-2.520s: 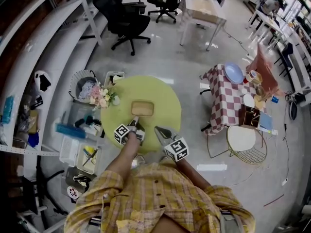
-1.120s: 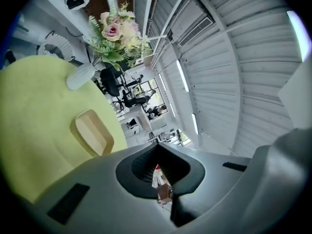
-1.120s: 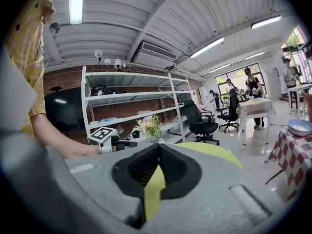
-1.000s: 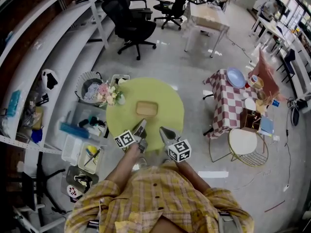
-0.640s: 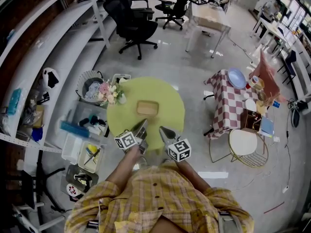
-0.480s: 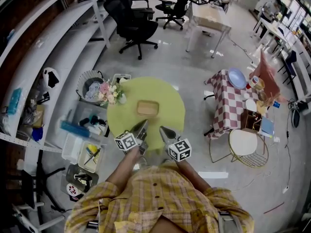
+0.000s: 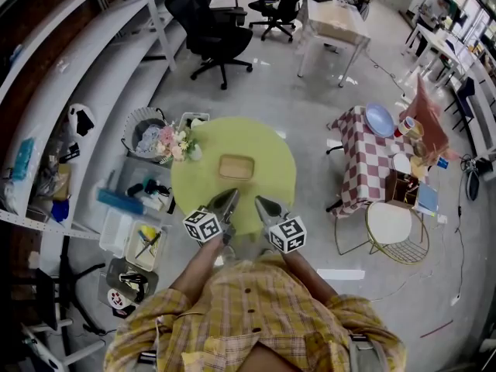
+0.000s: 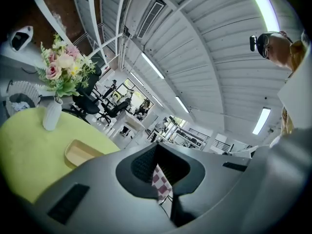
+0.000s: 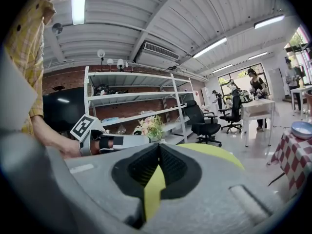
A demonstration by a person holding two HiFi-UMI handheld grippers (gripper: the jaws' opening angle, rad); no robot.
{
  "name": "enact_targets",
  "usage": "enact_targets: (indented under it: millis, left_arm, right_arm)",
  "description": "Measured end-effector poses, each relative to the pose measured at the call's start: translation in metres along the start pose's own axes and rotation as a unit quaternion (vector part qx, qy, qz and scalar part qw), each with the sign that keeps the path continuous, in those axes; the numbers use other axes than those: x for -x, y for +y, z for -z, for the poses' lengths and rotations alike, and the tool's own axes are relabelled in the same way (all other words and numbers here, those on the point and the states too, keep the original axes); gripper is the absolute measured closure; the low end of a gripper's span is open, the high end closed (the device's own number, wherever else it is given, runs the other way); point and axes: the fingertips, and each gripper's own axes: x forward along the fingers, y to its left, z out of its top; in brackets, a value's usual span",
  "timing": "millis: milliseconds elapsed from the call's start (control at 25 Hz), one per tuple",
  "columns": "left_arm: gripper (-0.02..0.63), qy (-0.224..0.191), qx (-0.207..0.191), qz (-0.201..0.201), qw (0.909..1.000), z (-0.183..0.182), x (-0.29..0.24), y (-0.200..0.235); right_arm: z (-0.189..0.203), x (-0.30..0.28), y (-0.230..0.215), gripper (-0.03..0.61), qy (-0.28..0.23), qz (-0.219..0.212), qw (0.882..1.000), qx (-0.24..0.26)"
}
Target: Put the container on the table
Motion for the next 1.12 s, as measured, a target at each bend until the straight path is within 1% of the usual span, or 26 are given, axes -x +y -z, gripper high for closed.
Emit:
enact_targets:
  millis: [120, 320, 600, 800, 1000, 1120]
  left_arm:
    - [0.607, 0.003, -0.017, -0.004, 0.9998, 0.000, 0.003, -0.002]
    - [0.607, 0.016, -0.068, -0.006, 0.9975, 0.001, 0.005, -0.009]
    - [0.607, 0.024, -0.111, -0.009, 0.9935, 0.002, 0.010, -0.016]
    - [0.607, 0.025, -0.131, -0.011, 0.9910, 0.000, 0.010, -0.019]
    - [0.607, 0.027, -0.134, -0.021, 0.9904, 0.001, 0.014, -0.015]
    - [0.607, 0.033, -0.143, -0.023, 0.9889, 0.004, 0.015, -0.016]
  right_arm:
    - [0.000, -0.001, -0.001, 0.580, 0.000, 0.000, 1.000, 0.003]
    - [0.000, -0.002, -0.004, 0.580, 0.000, 0.001, 1.000, 0.003]
    - [0.000, -0.005, -0.003, 0.580, 0.004, 0.001, 1.000, 0.009]
    - [-0.002, -0.006, -0.005, 0.581, 0.001, -0.001, 1.000, 0.007]
    - [0.000, -0.006, -0.005, 0.581, 0.002, 0.000, 1.000, 0.004]
    - [0.001, -0.004, -0.005, 0.581, 0.002, 0.000, 1.000, 0.002]
